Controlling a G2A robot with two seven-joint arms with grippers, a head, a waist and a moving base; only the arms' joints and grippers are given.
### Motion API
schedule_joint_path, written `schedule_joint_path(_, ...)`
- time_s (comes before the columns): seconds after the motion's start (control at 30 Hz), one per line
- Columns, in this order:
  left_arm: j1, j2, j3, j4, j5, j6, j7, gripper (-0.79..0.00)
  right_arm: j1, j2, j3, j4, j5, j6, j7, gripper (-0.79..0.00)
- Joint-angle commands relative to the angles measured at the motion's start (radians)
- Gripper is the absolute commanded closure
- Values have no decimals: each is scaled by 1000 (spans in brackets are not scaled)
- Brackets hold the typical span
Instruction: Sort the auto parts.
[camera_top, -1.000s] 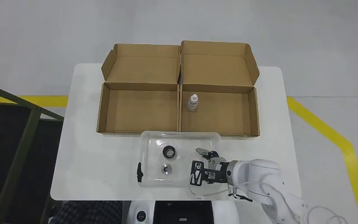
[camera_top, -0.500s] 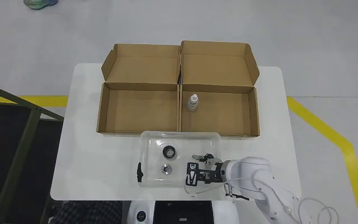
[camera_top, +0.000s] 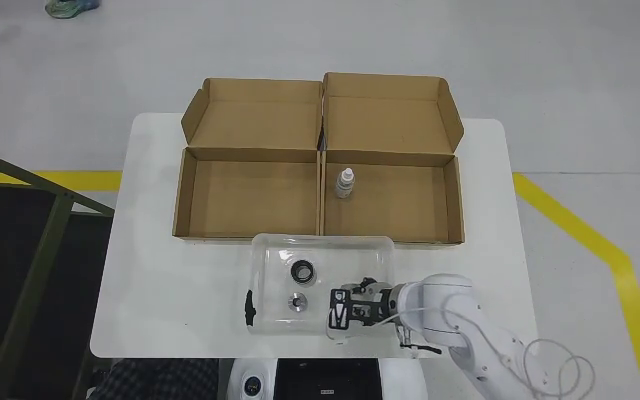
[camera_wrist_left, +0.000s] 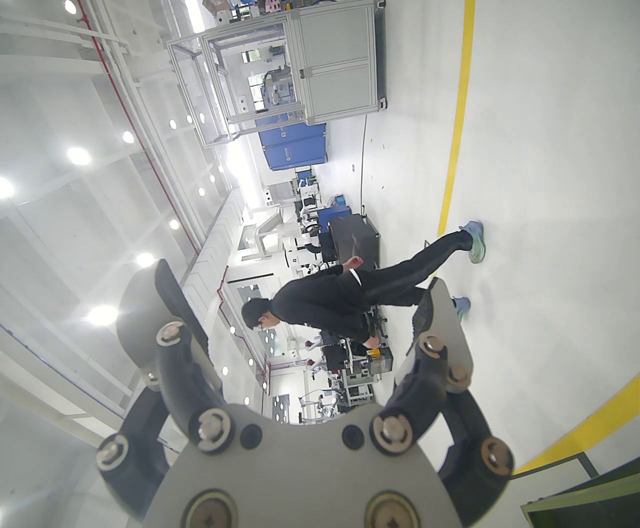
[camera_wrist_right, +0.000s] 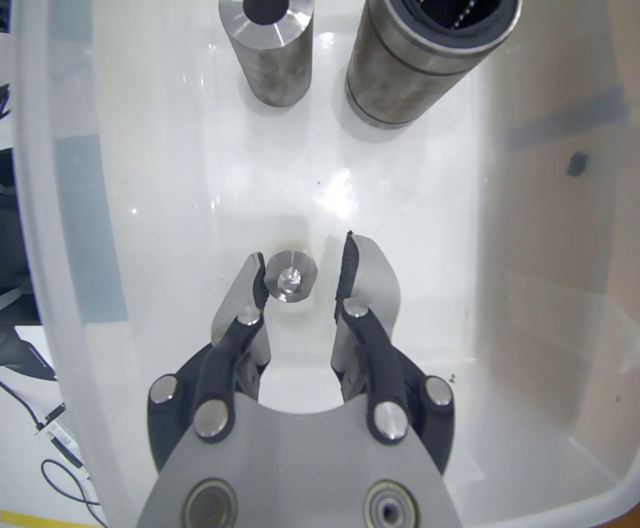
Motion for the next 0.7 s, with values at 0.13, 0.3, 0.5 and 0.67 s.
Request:
schedule_joint_path(0.13,0,0,0,0,0,0,0,-785,12,3,-9,-1,14,10,1,0)
schedule_joint_path(0.3,0,0,0,0,0,0,0,-785,8,7,-14,-24,7,16,-4,0)
schedule_joint_path(0.5,0,0,0,0,0,0,0,-785,-2,14,2,-58,6,22,-54,0)
schedule_joint_path(0.67,0,0,0,0,0,0,0,-785,-9,20,33,-73,30,34,-141,0)
